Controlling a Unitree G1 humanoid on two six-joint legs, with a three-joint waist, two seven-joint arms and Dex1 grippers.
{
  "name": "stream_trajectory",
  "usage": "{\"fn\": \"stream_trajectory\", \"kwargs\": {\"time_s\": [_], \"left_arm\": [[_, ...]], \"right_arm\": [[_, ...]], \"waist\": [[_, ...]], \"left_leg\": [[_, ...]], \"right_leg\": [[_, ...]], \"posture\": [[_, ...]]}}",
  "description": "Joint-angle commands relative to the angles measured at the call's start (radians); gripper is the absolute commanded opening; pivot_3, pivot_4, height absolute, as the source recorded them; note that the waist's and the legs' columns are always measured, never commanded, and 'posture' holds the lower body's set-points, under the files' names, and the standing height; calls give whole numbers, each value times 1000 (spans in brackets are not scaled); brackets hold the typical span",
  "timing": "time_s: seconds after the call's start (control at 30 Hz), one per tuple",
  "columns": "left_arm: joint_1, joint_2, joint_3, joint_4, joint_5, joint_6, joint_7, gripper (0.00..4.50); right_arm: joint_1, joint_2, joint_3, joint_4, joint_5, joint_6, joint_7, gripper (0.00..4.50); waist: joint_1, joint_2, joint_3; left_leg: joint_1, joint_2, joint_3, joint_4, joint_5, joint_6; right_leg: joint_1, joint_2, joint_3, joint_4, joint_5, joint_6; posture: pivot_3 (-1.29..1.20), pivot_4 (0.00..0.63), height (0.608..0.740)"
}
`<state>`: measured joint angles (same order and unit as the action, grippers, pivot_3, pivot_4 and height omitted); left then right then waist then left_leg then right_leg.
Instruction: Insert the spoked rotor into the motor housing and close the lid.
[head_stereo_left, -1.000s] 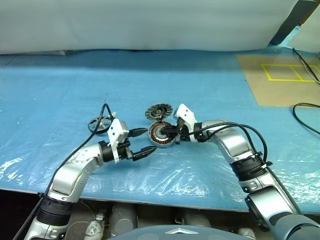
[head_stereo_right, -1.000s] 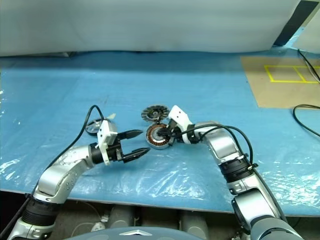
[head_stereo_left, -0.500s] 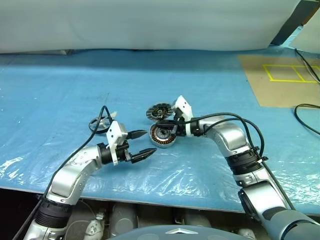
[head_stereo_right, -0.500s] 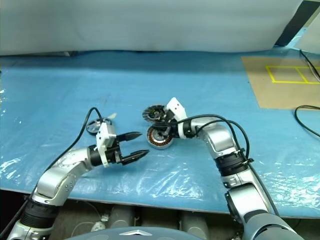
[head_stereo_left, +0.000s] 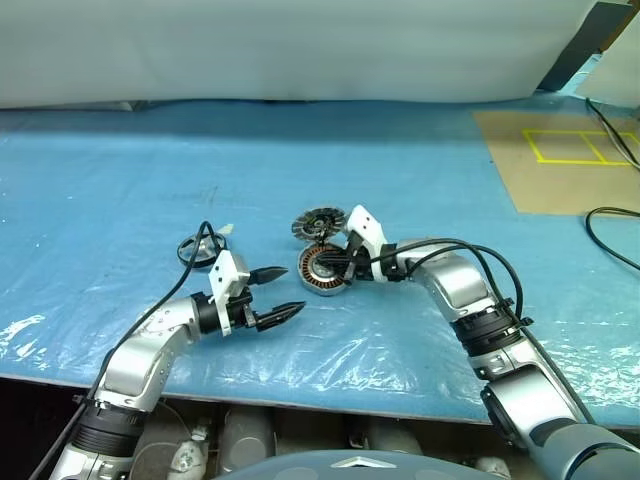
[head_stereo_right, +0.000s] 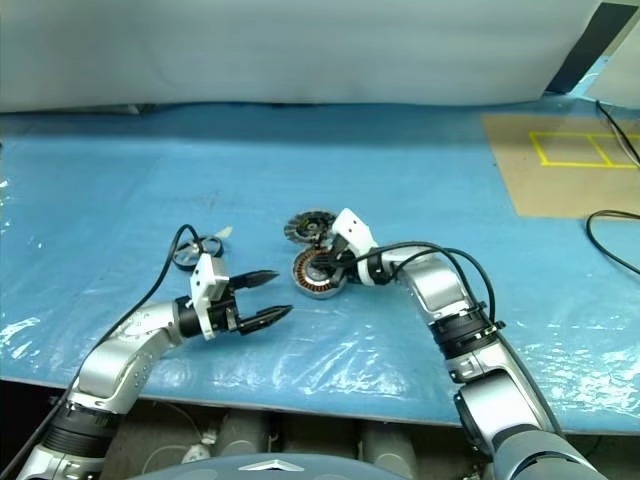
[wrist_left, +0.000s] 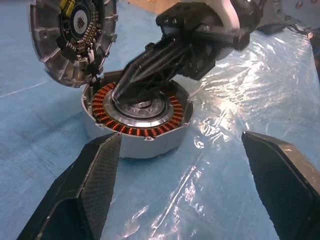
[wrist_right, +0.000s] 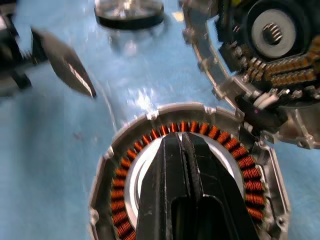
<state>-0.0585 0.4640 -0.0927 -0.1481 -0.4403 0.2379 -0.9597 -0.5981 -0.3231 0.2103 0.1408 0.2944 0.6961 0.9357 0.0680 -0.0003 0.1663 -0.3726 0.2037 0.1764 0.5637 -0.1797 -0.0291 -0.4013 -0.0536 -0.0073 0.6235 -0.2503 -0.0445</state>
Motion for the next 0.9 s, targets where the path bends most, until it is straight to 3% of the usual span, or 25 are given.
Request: {"fn": "stream_trajectory", "kwargs": {"time_s": [0.03, 0.23, 0.37, 0.57, 0.73, 0.9], "left_arm": [[9, -4, 0, 1, 4, -36, -19, 4040], [7, -6, 1, 31, 13, -61, -35, 4040], [5, -7, 5, 48, 17, -72, -42, 4040], [10, -9, 7, 66, 25, -90, -51, 4040], [8, -10, 7, 75, 24, -98, -55, 4040], [2, -7, 7, 52, 17, -75, -48, 4040]], "right_arm": [[-25, -5, -42, -47, 63, 50, 15, 31], [72, -83, 130, -48, -61, -44, 56, 31], [91, -104, 169, -9, -115, -102, 47, 31], [27, -57, 51, 29, -31, -64, 29, 31], [-36, -20, -82, 0, 124, 79, 41, 31], [35, -77, 29, -70, 66, 65, 79, 31]], "waist": [[1, 0, 0], [3, 0, 0], [0, -1, -1], [0, -1, -1], [1, 0, -1], [3, 0, -1]], "left_leg": [[0, 0, 0, 0, 0, 0], [-1, 0, 0, -2, 0, 0], [2, 0, 0, -1, 0, 0], [7, 0, 0, 0, -2, 2], [3, 0, 0, 0, -1, 2], [2, 0, 0, -2, 0, 0]], "right_leg": [[0, 0, 0, 0, 0, 0], [1, 0, -2, -1, 0, 0], [2, 0, -1, -1, 0, 0], [7, -1, 0, -1, 0, 0], [3, 0, 0, 0, 1, -2], [2, 0, -1, -1, 1, -1]], "posture": [[0, 150, 740], [0, 150, 740], [0, 150, 740], [0, 150, 740], [0, 150, 740], [0, 150, 740]]}}
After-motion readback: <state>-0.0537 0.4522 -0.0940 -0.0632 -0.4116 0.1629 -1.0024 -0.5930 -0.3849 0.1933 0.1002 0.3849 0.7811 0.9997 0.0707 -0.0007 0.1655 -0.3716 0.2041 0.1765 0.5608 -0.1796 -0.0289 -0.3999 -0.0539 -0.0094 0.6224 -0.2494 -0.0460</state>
